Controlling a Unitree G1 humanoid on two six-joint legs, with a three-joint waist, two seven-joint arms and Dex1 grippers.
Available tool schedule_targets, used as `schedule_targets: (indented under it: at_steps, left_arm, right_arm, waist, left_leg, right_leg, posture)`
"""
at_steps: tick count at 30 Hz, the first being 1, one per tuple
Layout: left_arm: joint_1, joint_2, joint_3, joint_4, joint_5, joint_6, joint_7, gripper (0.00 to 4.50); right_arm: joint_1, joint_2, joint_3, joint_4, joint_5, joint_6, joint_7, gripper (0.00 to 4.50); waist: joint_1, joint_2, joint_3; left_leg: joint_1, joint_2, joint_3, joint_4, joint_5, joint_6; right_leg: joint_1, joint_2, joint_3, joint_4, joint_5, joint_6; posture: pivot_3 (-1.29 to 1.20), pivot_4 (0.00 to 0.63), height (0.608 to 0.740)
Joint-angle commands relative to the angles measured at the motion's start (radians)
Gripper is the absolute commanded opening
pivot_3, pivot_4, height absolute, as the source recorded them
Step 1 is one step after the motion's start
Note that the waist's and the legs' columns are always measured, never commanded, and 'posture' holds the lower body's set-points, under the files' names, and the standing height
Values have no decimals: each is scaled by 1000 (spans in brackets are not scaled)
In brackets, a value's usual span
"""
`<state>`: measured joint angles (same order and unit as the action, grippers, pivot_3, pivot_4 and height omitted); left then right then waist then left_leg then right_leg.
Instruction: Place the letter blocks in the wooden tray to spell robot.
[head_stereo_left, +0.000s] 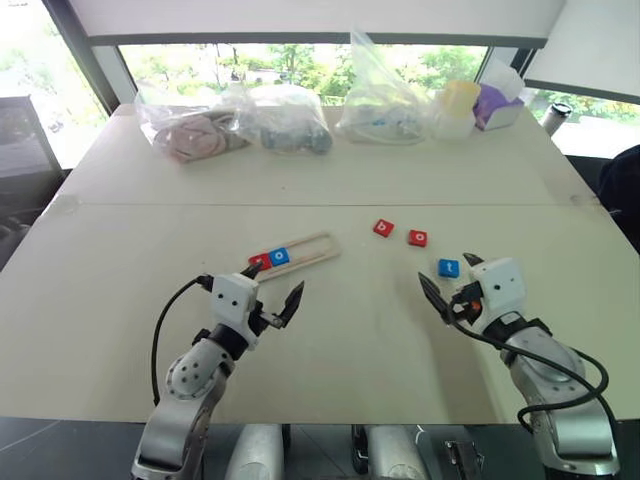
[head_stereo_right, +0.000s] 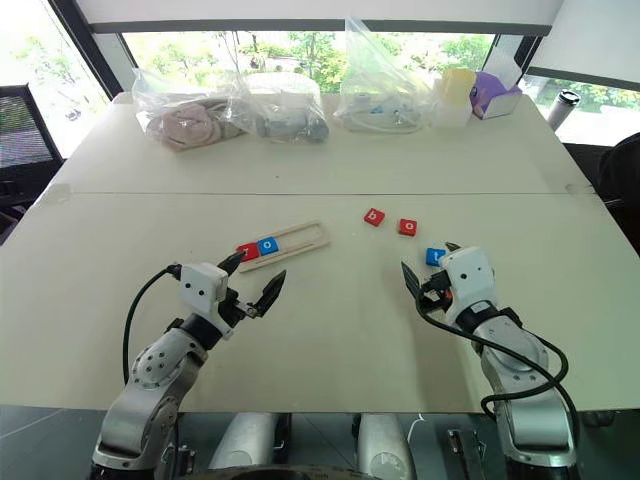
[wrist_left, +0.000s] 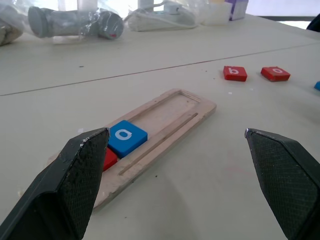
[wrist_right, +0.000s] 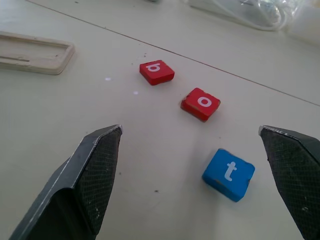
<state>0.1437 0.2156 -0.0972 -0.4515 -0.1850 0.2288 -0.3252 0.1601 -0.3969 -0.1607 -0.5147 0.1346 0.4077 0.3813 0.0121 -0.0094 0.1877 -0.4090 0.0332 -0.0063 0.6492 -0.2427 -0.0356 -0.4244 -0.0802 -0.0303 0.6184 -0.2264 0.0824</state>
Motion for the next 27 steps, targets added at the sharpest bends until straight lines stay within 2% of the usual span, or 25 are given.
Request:
schedule_targets:
  at_steps: [1,6,16,21,27]
  left_arm:
    - [13,18,8,-12,10,-49,-17,4500]
    - [25,18,21,-21,-18,-40,-21,4500]
    - [22,-6,12,-66,15,14,53,4500]
    - [13,16,72,-65,-5,25,57,4500]
    - [30,-2,70,-62,13,2,74,4500]
  right_arm:
    - [11,2,1,-55,4,-7,-9,4447]
    - [-5,22,20,-58,-4,-6,-42,4447]
    - [-13,69,77,-8,-25,-61,-80,4447]
    - [-43,95,123,-10,-43,-56,-109,4447]
    - [-74,77,142,32,-53,-86,-82,4447]
  waist:
    - [-1,0,0]
    - [-3,0,0]
    - [-1,0,0]
    - [-4,0,0]
    - [-1,0,0]
  left_leg:
    - [0,0,0,0,0,0]
    - [0,0,0,-1,0,0]
    - [0,0,0,-1,0,0]
    - [0,0,0,-1,0,0]
    - [0,0,0,-1,0,0]
  right_leg:
    - [0,0,0,0,0,0]
    - [-1,0,0,0,0,0]
    - [-1,0,0,0,0,0]
    - [-1,0,0,0,0,0]
    - [-1,0,0,-1,0,0]
  posture:
    - [0,150,740]
    - [0,150,740]
    - [0,150,740]
    - [0,150,740]
    - [0,150,740]
